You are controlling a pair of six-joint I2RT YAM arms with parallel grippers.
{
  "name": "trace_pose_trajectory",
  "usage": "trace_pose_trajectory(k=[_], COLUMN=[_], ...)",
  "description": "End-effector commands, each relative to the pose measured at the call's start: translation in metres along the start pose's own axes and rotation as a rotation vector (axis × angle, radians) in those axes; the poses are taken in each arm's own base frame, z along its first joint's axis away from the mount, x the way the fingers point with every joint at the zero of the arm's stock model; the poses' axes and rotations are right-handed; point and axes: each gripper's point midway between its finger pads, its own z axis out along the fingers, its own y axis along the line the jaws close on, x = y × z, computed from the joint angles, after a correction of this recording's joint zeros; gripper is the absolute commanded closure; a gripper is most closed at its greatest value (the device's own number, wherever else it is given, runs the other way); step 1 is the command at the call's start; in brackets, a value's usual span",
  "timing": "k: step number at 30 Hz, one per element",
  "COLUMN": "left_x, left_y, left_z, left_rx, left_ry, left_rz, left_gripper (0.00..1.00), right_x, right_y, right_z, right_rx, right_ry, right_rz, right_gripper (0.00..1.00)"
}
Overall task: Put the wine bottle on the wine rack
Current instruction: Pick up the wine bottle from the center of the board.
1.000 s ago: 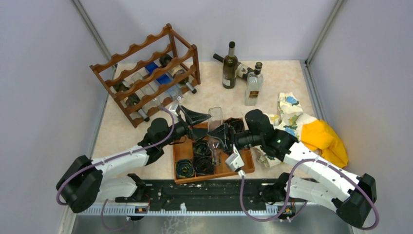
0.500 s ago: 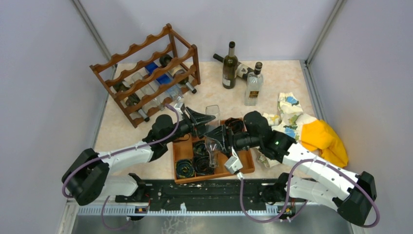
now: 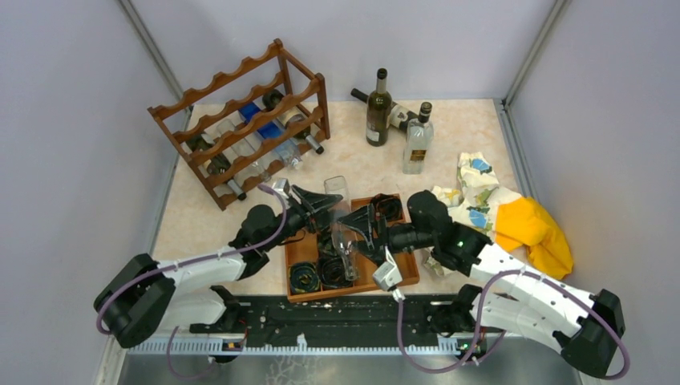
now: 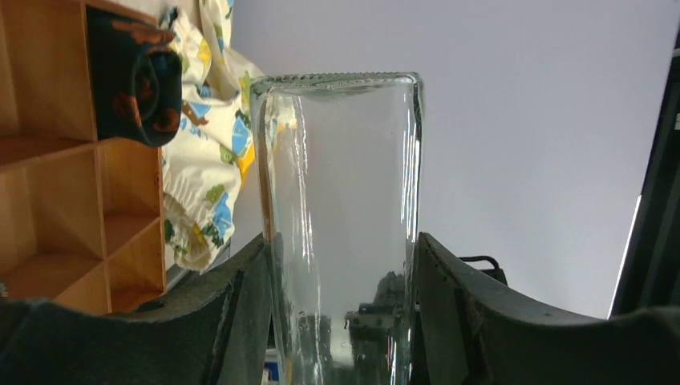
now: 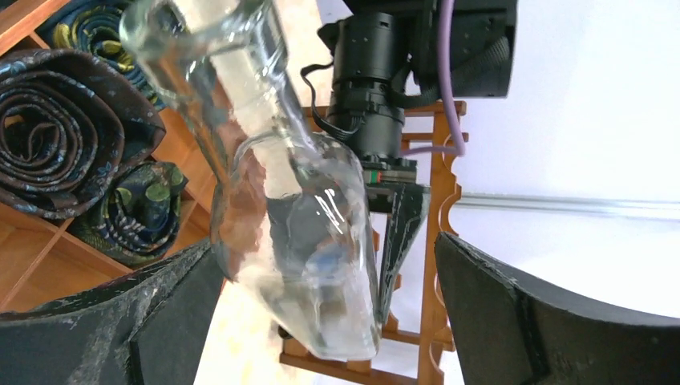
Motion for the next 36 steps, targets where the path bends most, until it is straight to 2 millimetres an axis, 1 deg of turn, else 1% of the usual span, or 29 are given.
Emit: trace_pose_trajectory(k=[1,4,8,12,17,25,30,32,36], left_x=[-0.027,-0.044,-0.061,-0.068,-0.072,-0.072,-0.069,-0.068,-0.067], left_y=[-0.049,-0.043,-0.042,-0.044,-0.047,-0.055,-0.061,-0.062,-0.061], left_z=[-0.016,-0.028,-0.042,-0.049,-0.054,-0.053,-0.051,-0.051,-0.050], left_rx=[0.193,0.183,0.181,0.181,0.194,0.207,0.217,0.220,0.218], left_ry=[-0.171,-0.252,-0.315,-0.346,-0.362,-0.361,-0.349,-0.347,-0.343], left_rz=[0.033,0.039,0.059,0.095,0.122,0.168,0.205,0.219,0.261], left_gripper=[1.00,1.00,1.00,1.00,1.00,1.00,1.00,1.00,1.00], right_x=[-0.010,-0.010,-0.008,-0.003,0.009,0.022,0.031,0.035,0.046], right_y=[-0.016,-0.010,0.000,0.009,0.008,-0.006,-0.016,-0.022,-0.028], right_z=[-0.009,-0.013,-0.018,-0.025,-0.037,-0.052,-0.060,-0.065,-0.076], right_rx=[0.057,0.042,0.021,0.022,0.093,0.270,0.389,0.442,0.528], right_ry=[-0.004,0.008,0.037,0.065,0.113,0.142,0.145,0.135,0.140], right_rz=[-0.007,0.016,0.061,0.138,0.338,0.699,0.970,1.053,1.218], right_gripper=[0.02,0.02,0.02,0.02,0.02,0.02,0.02,0.02,0.02])
